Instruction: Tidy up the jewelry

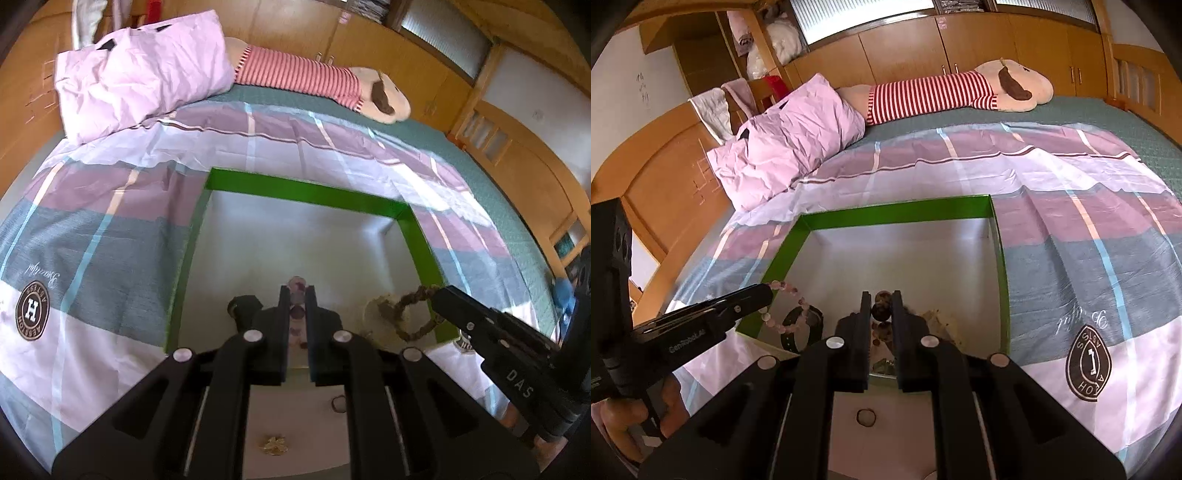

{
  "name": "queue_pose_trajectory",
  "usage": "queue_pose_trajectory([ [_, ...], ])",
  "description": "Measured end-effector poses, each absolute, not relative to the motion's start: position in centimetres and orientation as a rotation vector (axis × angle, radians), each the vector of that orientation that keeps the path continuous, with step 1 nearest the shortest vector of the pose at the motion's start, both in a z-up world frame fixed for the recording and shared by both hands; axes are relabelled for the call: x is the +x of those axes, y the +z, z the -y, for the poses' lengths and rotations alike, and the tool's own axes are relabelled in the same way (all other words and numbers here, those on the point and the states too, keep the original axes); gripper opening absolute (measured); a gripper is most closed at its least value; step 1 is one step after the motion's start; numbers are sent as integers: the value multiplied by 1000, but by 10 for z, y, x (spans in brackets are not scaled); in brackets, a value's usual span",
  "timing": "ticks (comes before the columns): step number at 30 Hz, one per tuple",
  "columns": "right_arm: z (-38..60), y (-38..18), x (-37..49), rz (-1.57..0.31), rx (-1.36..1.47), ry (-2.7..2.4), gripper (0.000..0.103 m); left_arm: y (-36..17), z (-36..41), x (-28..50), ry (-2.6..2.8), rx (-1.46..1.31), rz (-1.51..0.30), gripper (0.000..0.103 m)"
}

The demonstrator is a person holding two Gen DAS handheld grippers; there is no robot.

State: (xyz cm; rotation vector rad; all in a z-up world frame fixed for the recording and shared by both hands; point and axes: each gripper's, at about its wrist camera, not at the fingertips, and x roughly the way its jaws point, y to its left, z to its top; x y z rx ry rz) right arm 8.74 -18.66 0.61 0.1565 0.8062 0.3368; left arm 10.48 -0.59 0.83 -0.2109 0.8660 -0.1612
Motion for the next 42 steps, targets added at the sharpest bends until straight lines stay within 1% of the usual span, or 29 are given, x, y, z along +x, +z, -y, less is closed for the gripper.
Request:
queue_pose_trajectory([
  [1,185,6,87,-810,142,333,15,9,9,103,-165,-188,-864,15],
  [2,186,6,86,-808,136,329,31,10,10,102,-164,-173,-856,18],
  [3,187,8,82,-799,140,326,40,12,12,99,-167,-155,-847,21],
  [4,189,11,80,-790,151,332,49,14,14,97,-170,-142,-842,22],
  [8,192,19,67,-806,154,370,49,22,19,79,-186,-95,-843,24],
  [10,195,17,56,-844,151,371,49,19,20,65,-182,-80,-865,29],
  [13,200,1,39,-931,113,353,49,2,26,47,-164,-20,-958,29],
  [16,211,-28,28,-1037,23,283,49,-25,37,37,-178,65,-1013,29],
  [19,229,-50,23,-1134,54,246,49,-43,38,35,-175,92,-1060,29],
  [21,238,-62,20,-1196,104,245,52,-53,36,35,-177,74,-1097,29],
  [22,239,-67,18,-1222,109,248,55,-56,34,36,-177,61,-1111,29],
  [26,231,-79,16,-1264,35,206,55,-63,37,37,-183,58,-1125,29],
  [30,233,-89,18,-1311,69,198,55,-69,45,39,-200,84,-1136,29],
  [31,233,-90,18,-1313,67,197,55,-70,46,39,-202,88,-1140,29],
  [33,232,-92,17,-1305,32,176,44,-75,50,40,-206,99,-1151,29],
  [34,230,-91,18,-1305,13,169,27,-76,52,40,-205,109,-1149,29],
  [35,229,-92,18,-1302,-12,162,13,-76,53,40,-205,119,-1146,28],
  [36,228,-92,18,-1299,-17,168,7,-77,54,41,-209,125,-1144,24],
  [37,227,-92,18,-1298,-18,175,4,-77,54,41,-208,126,-1143,13],
  [39,225,-91,16,-1291,-16,186,3,-78,54,42,-212,114,-1152,3],
  [40,224,-90,15,-1289,-14,196,3,-79,54,43,-212,109,-1155,0],
  [42,222,-87,14,-1277,-11,208,3,-77,53,43,-209,109,-1151,0],
])
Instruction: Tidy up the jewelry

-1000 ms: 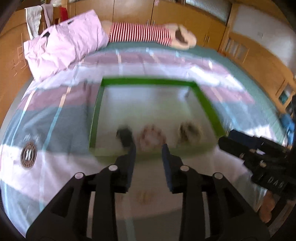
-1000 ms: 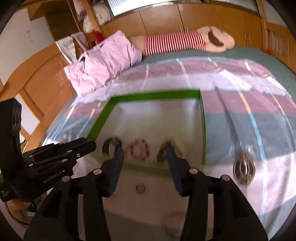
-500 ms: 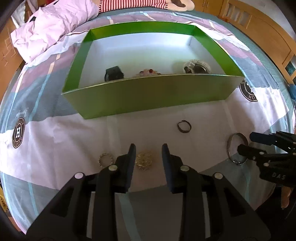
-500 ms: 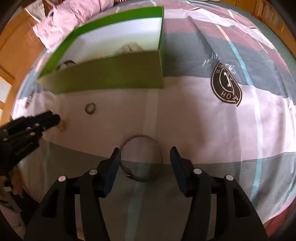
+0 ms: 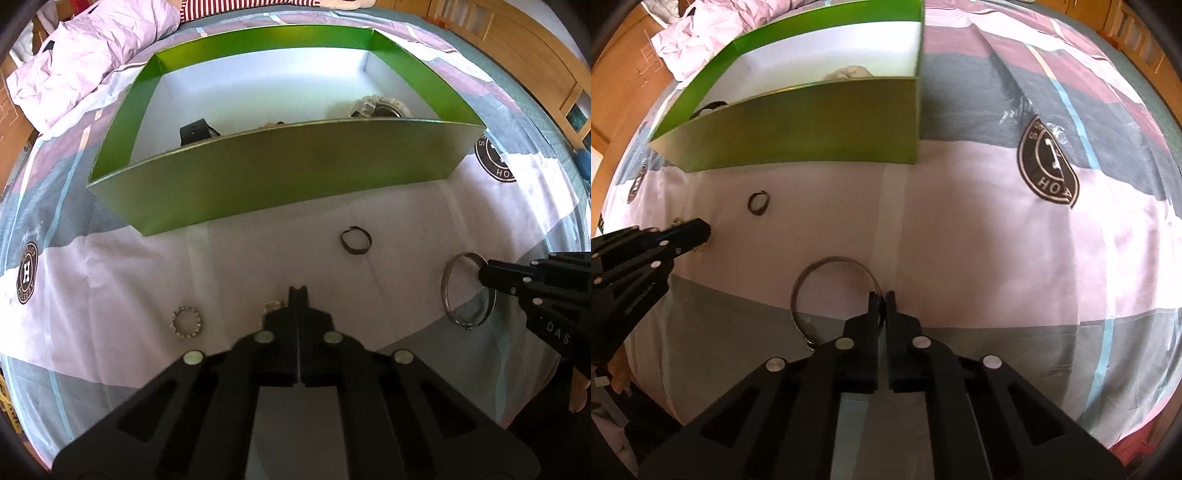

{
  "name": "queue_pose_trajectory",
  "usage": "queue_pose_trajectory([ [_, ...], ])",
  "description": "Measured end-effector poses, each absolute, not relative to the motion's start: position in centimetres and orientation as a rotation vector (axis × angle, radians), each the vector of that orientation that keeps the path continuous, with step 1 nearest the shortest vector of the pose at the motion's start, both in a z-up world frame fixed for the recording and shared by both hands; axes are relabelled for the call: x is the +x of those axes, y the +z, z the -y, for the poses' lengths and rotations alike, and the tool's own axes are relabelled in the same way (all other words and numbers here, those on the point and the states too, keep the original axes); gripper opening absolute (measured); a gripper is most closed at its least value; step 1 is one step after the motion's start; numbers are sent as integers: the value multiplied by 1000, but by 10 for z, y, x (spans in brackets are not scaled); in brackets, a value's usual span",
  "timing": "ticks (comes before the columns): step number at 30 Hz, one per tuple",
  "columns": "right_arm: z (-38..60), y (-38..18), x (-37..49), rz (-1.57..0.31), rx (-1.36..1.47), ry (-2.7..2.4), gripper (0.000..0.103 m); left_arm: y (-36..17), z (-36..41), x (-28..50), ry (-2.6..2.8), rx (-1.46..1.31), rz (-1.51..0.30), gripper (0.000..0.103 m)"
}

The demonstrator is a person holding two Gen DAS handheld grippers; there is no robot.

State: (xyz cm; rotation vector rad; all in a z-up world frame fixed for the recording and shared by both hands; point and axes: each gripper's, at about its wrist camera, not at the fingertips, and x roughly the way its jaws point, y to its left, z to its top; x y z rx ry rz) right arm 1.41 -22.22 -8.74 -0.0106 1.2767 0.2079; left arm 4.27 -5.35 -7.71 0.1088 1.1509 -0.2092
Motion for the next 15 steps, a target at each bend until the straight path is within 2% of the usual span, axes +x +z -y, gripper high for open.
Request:
queue_pose_trajectory([
  [8,215,-52,15,-1159,-12,255,3,-38,33,44,-205,9,-1052,0],
  [15,202,-46,21,-1129,-3,275,3,-17,16,46,-174,-48,-1006,0],
])
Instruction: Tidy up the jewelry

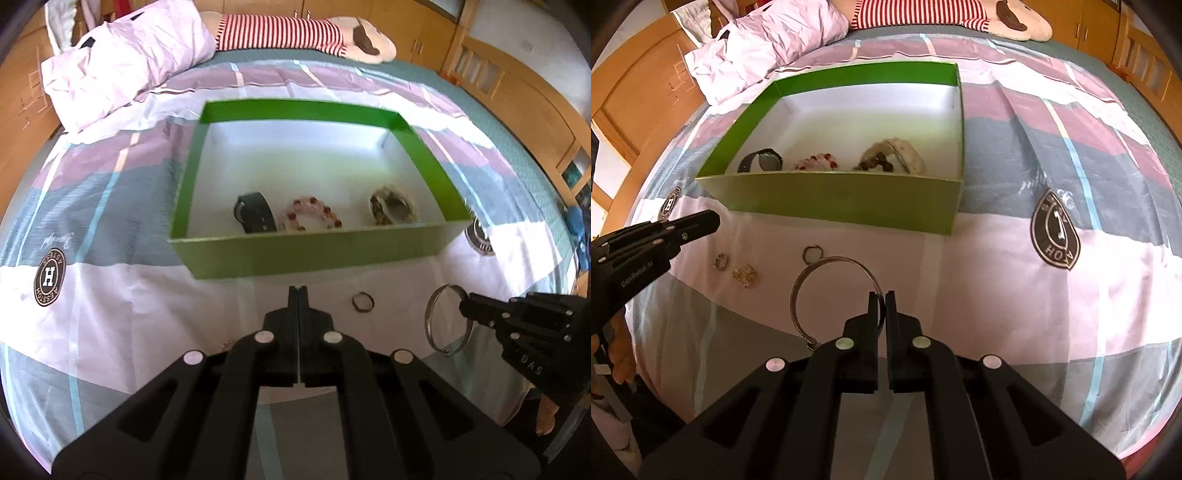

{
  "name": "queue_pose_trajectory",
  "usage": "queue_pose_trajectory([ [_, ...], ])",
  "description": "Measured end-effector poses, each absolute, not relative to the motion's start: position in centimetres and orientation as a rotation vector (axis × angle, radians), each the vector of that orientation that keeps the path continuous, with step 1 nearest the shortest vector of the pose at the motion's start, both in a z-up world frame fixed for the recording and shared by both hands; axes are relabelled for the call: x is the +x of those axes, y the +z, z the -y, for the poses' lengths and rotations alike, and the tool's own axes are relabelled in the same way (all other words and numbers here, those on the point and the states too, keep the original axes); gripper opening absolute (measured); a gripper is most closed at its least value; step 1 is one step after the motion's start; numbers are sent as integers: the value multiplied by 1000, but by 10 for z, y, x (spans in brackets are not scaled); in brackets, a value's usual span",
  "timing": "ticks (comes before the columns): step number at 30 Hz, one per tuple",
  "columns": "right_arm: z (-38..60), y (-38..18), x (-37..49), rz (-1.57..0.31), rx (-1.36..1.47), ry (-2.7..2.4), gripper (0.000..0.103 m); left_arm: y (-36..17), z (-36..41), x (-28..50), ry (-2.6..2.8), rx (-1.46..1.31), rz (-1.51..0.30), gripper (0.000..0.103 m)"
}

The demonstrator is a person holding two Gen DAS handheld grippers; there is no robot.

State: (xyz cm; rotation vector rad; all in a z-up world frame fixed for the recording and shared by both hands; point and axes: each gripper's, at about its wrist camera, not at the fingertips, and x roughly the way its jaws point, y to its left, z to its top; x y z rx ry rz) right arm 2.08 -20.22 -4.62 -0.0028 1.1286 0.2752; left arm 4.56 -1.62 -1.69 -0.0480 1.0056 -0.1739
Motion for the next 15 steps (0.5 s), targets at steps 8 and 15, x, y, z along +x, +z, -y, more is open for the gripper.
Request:
queue_pose_trajectory([
  [8,199,-26,32,-1083,20,288,3,-16,15,52,-207,-70,-1088,0],
  [15,196,-31,33,-1107,6,292,3,-62,38,46,-221,66,-1206,17],
])
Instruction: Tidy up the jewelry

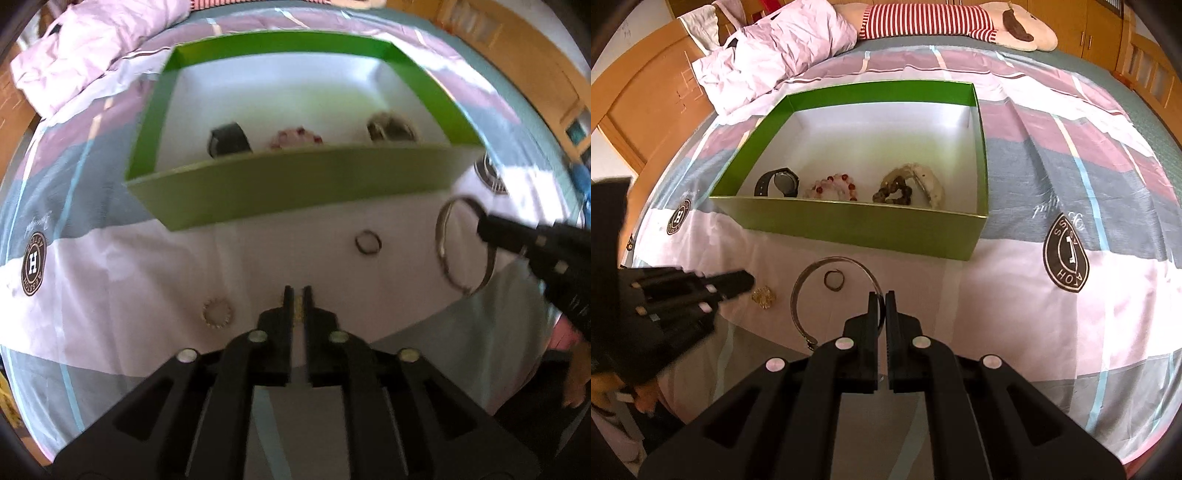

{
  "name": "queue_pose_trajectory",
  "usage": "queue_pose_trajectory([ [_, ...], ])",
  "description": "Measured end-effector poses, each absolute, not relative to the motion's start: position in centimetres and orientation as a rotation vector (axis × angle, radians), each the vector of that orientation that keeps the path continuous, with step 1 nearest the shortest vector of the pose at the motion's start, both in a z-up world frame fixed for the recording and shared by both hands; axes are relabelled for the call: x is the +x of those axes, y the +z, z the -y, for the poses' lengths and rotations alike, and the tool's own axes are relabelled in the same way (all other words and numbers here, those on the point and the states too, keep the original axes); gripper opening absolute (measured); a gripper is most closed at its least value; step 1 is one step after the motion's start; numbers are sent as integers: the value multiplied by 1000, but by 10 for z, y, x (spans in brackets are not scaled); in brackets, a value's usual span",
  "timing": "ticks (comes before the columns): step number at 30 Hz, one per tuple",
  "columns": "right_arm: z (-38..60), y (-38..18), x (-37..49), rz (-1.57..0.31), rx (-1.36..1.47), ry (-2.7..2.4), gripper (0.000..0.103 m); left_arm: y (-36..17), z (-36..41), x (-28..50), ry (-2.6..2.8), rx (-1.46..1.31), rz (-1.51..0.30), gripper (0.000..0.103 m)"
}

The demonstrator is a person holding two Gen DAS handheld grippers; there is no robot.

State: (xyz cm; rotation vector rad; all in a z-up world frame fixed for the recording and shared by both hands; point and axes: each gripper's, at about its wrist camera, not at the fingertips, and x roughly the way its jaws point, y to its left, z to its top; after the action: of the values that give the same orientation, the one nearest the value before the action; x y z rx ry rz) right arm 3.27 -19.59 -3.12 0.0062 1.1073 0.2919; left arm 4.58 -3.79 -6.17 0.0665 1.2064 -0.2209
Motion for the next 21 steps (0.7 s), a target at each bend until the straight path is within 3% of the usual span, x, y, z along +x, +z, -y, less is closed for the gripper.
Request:
queue_pose_trajectory([
  [1,196,-31,33,-1108,7,291,3,-65,39,45,-217,77,-1209,24],
  [2,197,-31,33,-1108,9,291,3,-68,40,45,-215,86,-1212,25],
  [13,198,-32,31,-1109,7,286,3,-71,33,48,-182,68,-1198,22],
  [21,198,-6,33,-1006,31,294,3,16,24,38,-114,11,-837,22],
])
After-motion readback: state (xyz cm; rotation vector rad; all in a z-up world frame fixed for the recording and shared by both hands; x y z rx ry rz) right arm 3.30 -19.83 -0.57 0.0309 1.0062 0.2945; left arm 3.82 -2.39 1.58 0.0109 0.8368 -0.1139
